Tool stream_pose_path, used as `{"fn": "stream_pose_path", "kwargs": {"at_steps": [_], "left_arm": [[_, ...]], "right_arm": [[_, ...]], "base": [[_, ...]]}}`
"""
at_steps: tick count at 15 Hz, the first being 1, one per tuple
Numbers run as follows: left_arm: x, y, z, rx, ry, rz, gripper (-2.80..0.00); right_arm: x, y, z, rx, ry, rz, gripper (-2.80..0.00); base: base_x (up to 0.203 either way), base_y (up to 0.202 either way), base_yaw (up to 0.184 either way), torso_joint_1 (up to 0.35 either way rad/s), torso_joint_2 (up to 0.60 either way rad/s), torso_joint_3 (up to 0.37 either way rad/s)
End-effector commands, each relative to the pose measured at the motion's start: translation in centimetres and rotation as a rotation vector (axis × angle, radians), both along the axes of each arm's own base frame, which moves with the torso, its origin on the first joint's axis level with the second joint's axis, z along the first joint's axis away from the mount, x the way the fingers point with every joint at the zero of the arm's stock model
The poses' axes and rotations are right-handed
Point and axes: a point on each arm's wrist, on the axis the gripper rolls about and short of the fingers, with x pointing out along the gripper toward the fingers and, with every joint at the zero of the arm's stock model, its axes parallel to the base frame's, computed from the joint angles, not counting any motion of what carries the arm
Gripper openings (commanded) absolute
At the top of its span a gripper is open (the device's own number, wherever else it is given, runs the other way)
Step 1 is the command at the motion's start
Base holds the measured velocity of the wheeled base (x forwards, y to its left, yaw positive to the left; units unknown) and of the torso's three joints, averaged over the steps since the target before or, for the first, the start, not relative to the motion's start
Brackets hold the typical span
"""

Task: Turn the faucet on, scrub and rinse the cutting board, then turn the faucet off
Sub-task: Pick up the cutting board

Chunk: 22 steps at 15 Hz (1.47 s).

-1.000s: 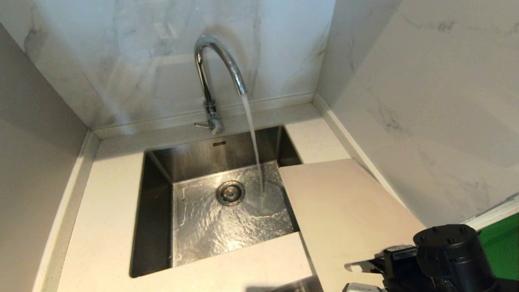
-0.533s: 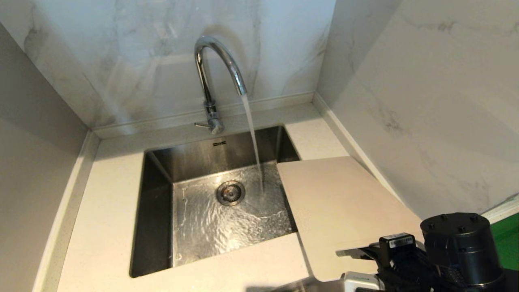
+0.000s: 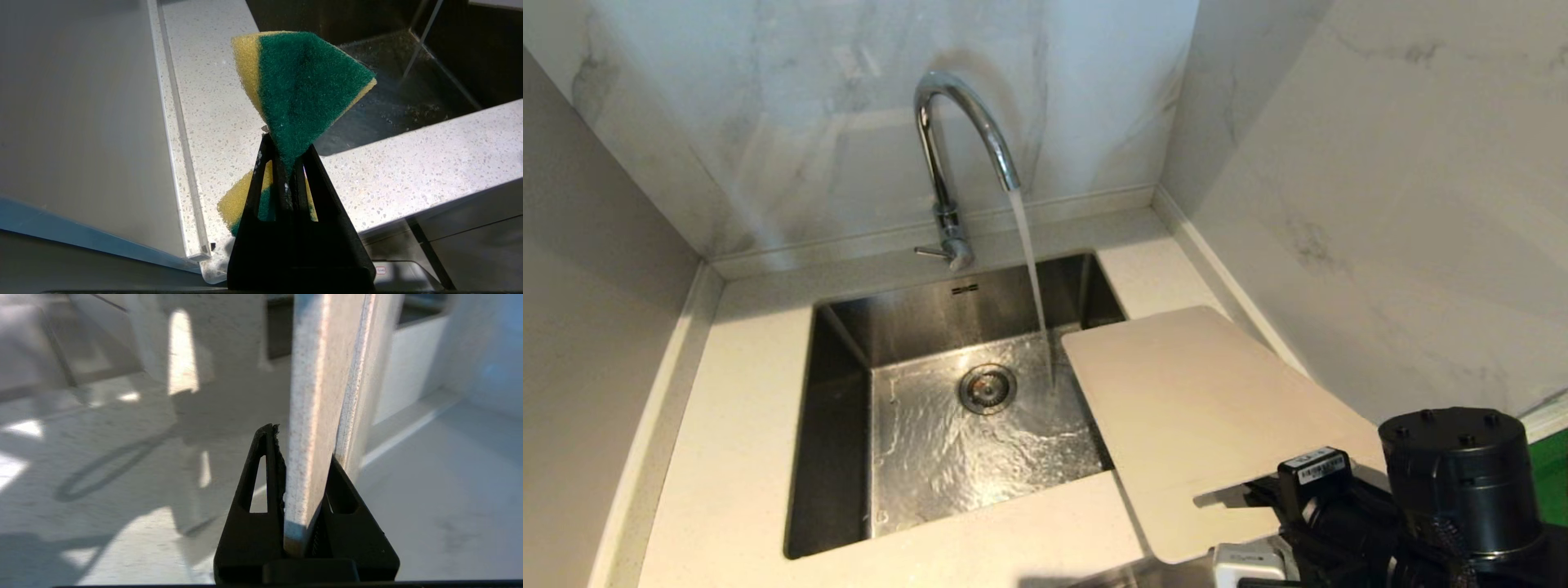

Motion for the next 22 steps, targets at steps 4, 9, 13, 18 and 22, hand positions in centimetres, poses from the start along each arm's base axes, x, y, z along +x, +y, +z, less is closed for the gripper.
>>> {"fn": "stream_pose_path", "kwargs": {"at_steps": [4,9,13,18,22], "left_arm": [[0.0,0.0,0.0,0.0,0.0,0.0,-2.8],[0.0,0.0,0.0,0.0,0.0,0.0,-2.8],[0.0,0.0,0.0,0.0,0.0,0.0,-2.8],[0.0,0.0,0.0,0.0,0.0,0.0,-2.8],[0.0,0.0,0.0,0.002,-0.001,0.0,-2.8]], "right_arm": [[0.0,-0.2,0.5,-0.023,-0.04,0.045,-2.8],[1.0,-1.0,1.9,0.011,-0.079,0.119,-2.8],[0.7,-1.1,2.4,0.003,-0.11,0.152,-2.8],[0.4,-1.1,2.3,0.026,-0.102,0.213,-2.8],[0.1,-1.0,1.9,0.055,-0.076,0.284,-2.8]], "base": [[0.0,0.0,0.0,0.0,0.0,0.0],[0.0,0.0,0.0,0.0,0.0,0.0],[0.0,0.0,0.0,0.0,0.0,0.0],[0.0,0.0,0.0,0.0,0.0,0.0],[0.0,0.0,0.0,0.0,0.0,0.0]]}}
